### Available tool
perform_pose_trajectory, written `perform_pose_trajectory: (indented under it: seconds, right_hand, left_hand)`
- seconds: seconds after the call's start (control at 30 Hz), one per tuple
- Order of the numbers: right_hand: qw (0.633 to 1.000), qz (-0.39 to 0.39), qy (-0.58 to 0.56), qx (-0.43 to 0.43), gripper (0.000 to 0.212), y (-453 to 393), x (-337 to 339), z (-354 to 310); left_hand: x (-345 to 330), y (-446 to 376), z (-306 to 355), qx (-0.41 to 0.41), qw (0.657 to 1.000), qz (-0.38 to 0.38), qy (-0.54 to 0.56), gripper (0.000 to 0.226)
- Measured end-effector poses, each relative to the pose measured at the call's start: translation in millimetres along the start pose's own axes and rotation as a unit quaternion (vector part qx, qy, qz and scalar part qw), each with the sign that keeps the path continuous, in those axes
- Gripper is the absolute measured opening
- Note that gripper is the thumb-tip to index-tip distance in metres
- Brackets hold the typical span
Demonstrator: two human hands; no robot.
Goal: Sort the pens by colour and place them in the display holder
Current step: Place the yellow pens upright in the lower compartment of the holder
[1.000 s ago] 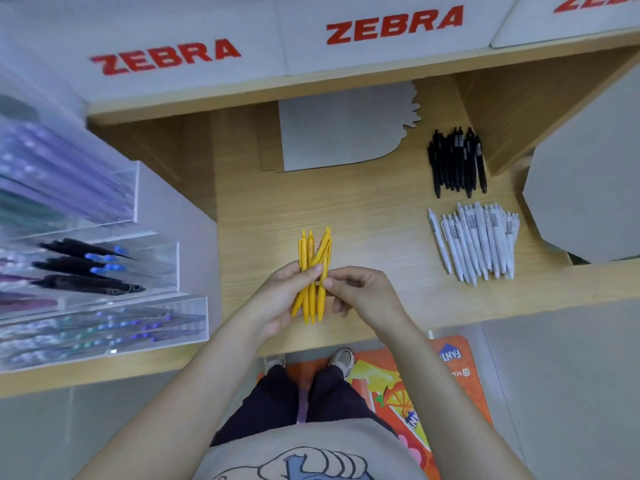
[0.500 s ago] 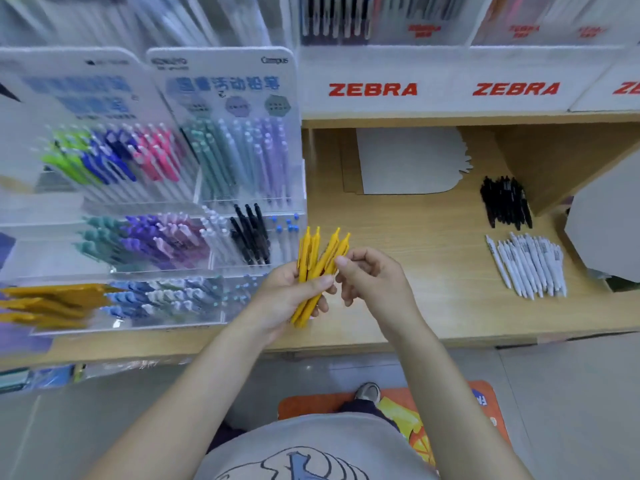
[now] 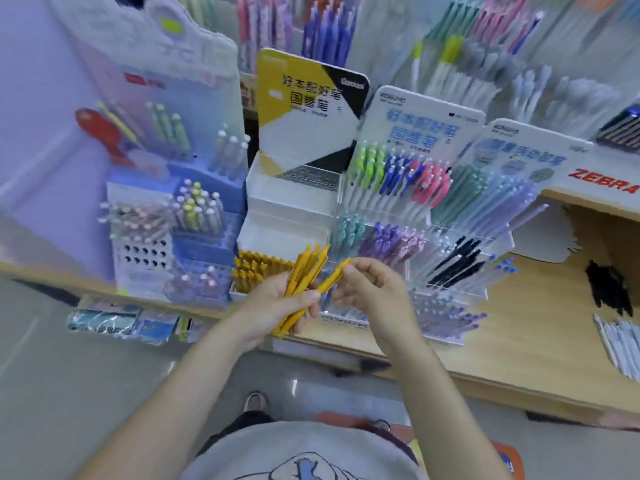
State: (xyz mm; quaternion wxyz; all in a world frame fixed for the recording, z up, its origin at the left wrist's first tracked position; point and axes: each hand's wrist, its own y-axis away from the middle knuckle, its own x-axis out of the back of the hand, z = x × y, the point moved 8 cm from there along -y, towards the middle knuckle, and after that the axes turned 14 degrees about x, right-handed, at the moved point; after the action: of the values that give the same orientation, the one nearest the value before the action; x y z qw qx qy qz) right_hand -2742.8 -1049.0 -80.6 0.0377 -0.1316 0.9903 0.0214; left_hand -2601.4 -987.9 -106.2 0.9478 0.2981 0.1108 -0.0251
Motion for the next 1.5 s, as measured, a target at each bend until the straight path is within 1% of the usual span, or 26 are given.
perform_pose_trajectory:
  seconds: [0.07,0.17,0.23,0.3,0.4,0.5,0.57,0.67,0.73,0.83,0.97,1.1,1.27,1.37,1.5]
  right_hand:
    - [1.0,-0.012,0.022,-0.002,0.006,-1,-23,4]
    - [0.998,-0.039,0.046,-0.014,0.016,0,-51,10]
    - [0.997,-0.041,0.06,-0.008,0.011,-1,-58,8]
    - [0.996,-0.021,0.081,0.019,0.007,-7,-54,0]
    - [0.989,0.017,0.129,0.07,0.007,-19,-42,-8]
    - [0.975,0.024,0.192,0.11,0.013,-29,-41,0]
    - [0.958,0.002,0.254,0.132,0.017,-31,-51,13]
    - [0.922,-0.035,0.345,0.174,0.009,-32,-69,31]
    - [0.898,-0.055,0.385,0.205,0.008,-34,-80,38]
    - [0.893,-0.076,0.396,0.202,0.011,-40,-88,51]
    - [0.874,-0.095,0.427,0.212,0.014,-44,-95,62]
    - [0.859,-0.113,0.45,0.219,0.013,-46,-100,70]
    - [0.873,-0.127,0.44,0.168,0.017,-56,-108,84]
    - [0.872,-0.131,0.442,0.164,0.017,-61,-110,84]
    - [0.862,-0.154,0.452,0.173,0.016,-65,-114,80]
  left_hand:
    - [24,10,-8,0.01,1.0,0.005,0.013,0.005]
    - [48,15,-22,0.018,0.999,0.002,0.031,0.005]
    - [61,15,-32,0.029,0.999,0.009,0.037,0.009]
    - [81,14,-43,0.05,0.997,0.046,0.043,0.013]
    - [114,17,-59,0.067,0.988,0.123,0.059,0.018]
    - [127,22,-67,0.072,0.984,0.146,0.067,0.019]
    - [130,22,-68,0.072,0.985,0.14,0.076,0.021]
    - [132,19,-65,0.063,0.987,0.112,0.096,0.022]
    - [133,18,-64,0.059,0.987,0.097,0.114,0.019]
    - [132,15,-64,0.064,0.985,0.09,0.132,0.019]
    - [133,12,-66,0.07,0.984,0.091,0.133,0.027]
    - [134,8,-66,0.067,0.986,0.082,0.131,0.031]
    - [131,5,-60,0.054,0.99,0.06,0.12,0.035]
    - [130,3,-57,0.048,0.991,0.053,0.113,0.038]
    - [127,0,-55,0.046,0.992,0.056,0.107,0.034]
